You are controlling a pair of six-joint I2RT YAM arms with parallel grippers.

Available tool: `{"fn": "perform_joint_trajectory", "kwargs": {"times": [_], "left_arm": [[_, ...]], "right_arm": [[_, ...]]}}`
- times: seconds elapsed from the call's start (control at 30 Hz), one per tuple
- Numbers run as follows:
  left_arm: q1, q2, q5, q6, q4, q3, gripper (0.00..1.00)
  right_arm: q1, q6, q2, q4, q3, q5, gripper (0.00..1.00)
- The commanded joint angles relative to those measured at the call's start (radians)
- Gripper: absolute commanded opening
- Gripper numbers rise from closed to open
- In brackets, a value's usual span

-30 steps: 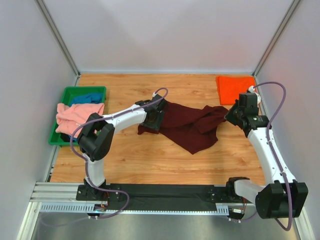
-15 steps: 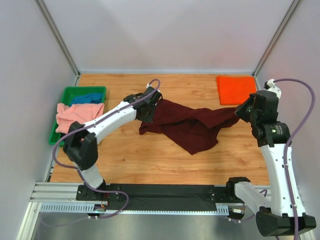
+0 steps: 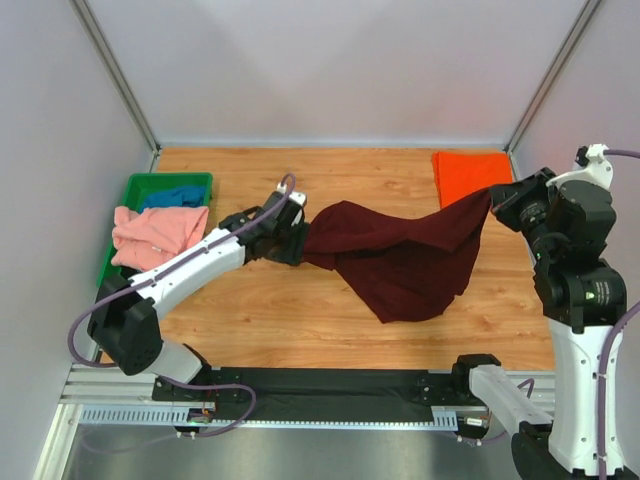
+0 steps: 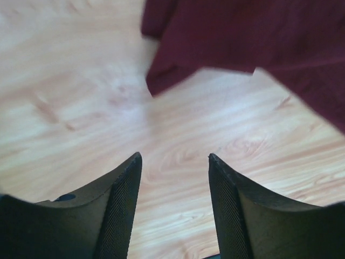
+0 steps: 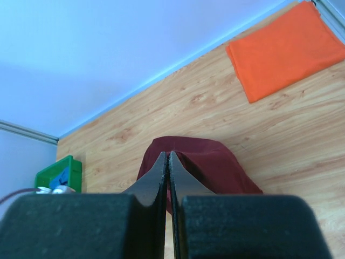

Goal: Fold and stack the t-shirts
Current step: Flatten the tshirt out

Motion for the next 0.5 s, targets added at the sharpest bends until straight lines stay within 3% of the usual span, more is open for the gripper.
{"fn": "perform_joint_trajectory", "kwargs": {"times": [0.0, 0.2, 0.4, 0.47], "left_arm": [[0.010, -0.013, 0.146, -0.052, 0.196, -0.154, 0.60], [0.050, 0.016, 0.209, -0.081, 0.444, -0.320, 0.63], [0.055, 0.101, 0.344, -0.006, 0.519, -0.259, 0.60], [0.008, 0.113, 0.301, 0.023, 0.528, -0.231, 0.59]], "right_arm": [[-0.004, 0.008, 0.026, 0.031, -0.003, -0.007, 0.00], [-0.004, -0.012, 0.073, 0.019, 0.048, 0.088, 0.00], [-0.004, -0.027, 0.119, 0.019, 0.104, 0.131, 0.00], [-0.004, -0.024, 0.109, 0.034, 0.093, 0.124, 0.00]]}}
